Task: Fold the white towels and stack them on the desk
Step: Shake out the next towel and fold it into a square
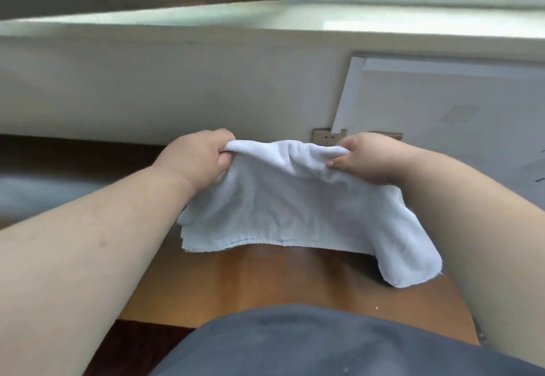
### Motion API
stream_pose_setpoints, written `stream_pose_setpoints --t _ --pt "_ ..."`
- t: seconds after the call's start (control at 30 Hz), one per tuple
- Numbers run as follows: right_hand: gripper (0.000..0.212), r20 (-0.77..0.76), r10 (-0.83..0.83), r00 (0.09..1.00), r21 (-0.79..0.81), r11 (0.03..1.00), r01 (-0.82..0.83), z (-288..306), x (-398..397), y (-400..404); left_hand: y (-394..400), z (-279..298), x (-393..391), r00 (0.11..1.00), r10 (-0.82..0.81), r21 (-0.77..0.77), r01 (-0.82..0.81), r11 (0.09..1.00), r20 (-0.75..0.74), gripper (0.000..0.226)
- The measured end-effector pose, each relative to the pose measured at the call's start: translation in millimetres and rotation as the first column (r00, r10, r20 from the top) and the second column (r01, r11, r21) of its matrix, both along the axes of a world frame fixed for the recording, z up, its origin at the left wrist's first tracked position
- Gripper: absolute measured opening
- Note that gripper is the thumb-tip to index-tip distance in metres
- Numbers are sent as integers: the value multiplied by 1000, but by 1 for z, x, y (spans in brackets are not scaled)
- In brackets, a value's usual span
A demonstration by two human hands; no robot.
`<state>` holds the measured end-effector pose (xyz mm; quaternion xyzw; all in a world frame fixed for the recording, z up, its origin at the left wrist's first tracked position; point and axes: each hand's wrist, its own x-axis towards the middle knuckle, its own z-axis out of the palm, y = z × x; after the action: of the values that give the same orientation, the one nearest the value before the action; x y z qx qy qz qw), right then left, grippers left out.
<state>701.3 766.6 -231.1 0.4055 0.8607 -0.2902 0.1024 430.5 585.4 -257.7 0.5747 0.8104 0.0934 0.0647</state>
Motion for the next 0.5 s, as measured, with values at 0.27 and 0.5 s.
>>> stream_pose_setpoints --t 0.27,0.5 --pt "20 -42 -15 999 276 961 26 45 -103 -138 -156 57 -95 995 60 103 -52 993 -84 17" --pt "30 -110 -19 994 367 929 58 68 -192 -235 -264 101 -170 977 124 145 -99 984 -172 18"
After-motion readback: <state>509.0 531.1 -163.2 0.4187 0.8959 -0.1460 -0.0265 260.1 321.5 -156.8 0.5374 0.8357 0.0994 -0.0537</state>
